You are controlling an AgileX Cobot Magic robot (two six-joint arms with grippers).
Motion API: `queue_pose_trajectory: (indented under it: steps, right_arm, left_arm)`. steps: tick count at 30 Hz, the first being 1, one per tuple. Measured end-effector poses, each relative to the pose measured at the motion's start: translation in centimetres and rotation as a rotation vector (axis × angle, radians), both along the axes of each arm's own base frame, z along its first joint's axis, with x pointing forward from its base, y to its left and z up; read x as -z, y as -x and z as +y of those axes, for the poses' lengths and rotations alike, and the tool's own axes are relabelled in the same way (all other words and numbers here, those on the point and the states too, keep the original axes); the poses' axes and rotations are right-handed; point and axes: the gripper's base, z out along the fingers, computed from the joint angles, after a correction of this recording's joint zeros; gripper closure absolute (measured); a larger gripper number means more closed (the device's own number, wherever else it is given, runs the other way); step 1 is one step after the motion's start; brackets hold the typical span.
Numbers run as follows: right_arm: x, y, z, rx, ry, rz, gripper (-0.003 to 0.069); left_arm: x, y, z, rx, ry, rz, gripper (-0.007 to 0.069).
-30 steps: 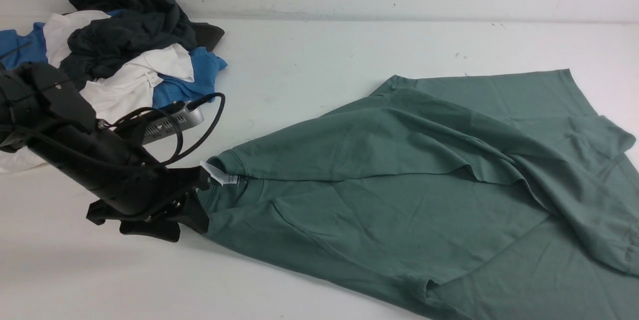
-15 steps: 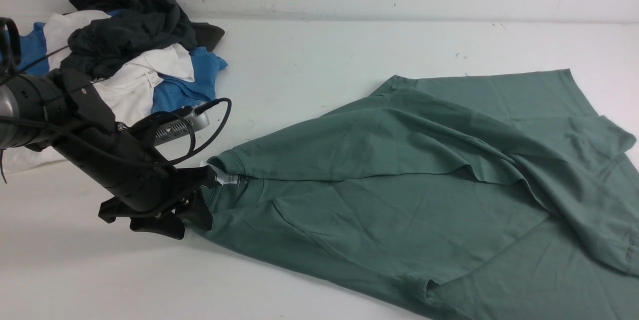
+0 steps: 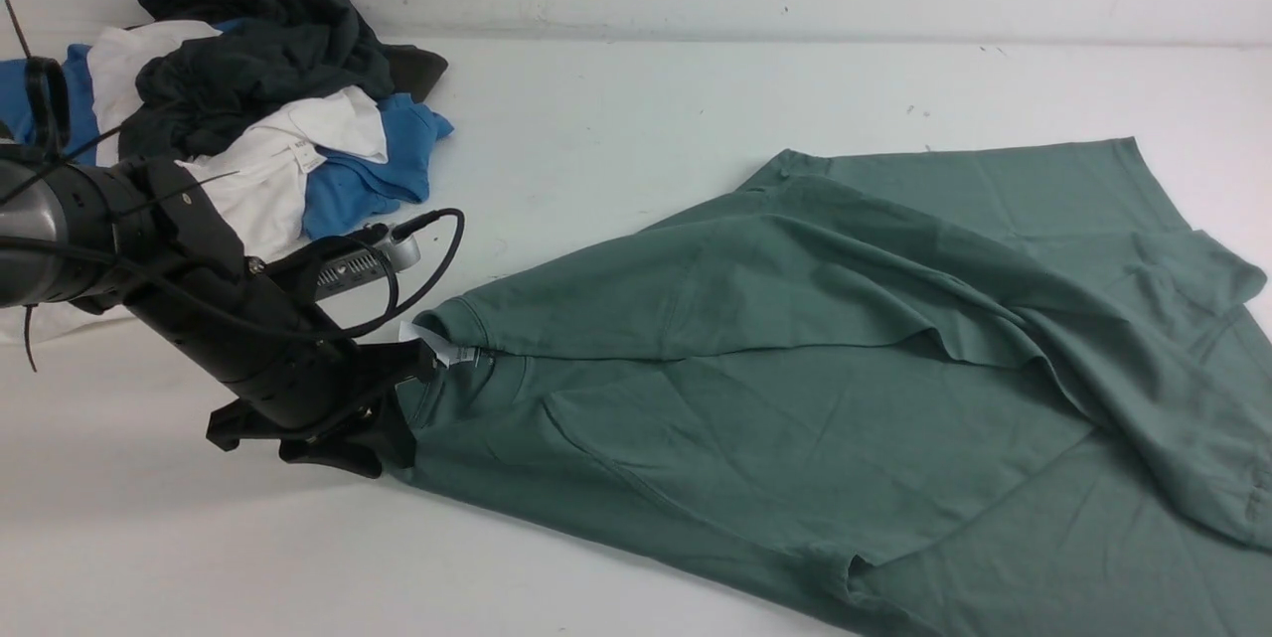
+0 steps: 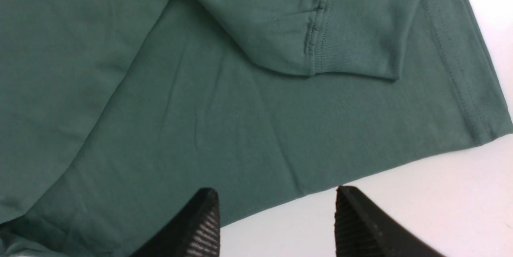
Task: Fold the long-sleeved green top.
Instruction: Use both arms simultaneously to clamp the lower edge of the clothing fabric
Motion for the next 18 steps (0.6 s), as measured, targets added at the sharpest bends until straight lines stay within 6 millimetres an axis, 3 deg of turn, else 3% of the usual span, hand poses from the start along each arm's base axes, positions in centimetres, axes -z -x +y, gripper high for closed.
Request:
queue_pose_trajectory:
  steps: [1, 3, 5, 7, 8, 9, 14, 18]
  right_arm:
    - [0.0, 0.0, 0.0, 0.0, -0.001, 0.0, 0.0293]
    - [0.0, 0.0, 0.0, 0.001, -0.003, -0.003, 0.0293]
    - [0.0, 0.0, 0.0, 0.002, -0.004, -0.004, 0.0293]
    - [0.0, 0.0, 0.1, 0.001, -0.006, -0.004, 0.0293]
    - [0.0, -0.1, 0.3, -0.008, -0.006, -0.004, 0.0293]
    - [0.0, -0.1, 0.3, -0.01, -0.006, -0.004, 0.0293]
    - [0.6, -0.1, 3.1, -0.138, -0.012, 0.024, 0.0293]
    - [1.8, 0.4, 4.7, -0.212, -0.018, 0.067, 0.0293]
  left_arm:
    - [0.0, 0.0, 0.1, -0.003, 0.002, 0.0, 0.0559]
    - [0.0, -0.1, 0.5, -0.02, 0.008, 0.004, 0.0591]
    - [0.0, -0.1, 1.0, -0.039, 0.015, 0.01, 0.0596]
    - [-0.2, -0.2, 2.4, -0.075, 0.019, 0.011, 0.0597]
    - [-0.8, -0.1, 4.2, -0.118, 0.02, -0.001, 0.0597]
    - [-0.9, -0.1, 4.5, -0.123, 0.02, -0.003, 0.0597]
    - [-4.3, 1.1, 10.6, -0.257, 0.0, -0.099, 0.0597]
    - [-4.9, 1.8, 12.2, -0.286, -0.013, -0.099, 0.0597]
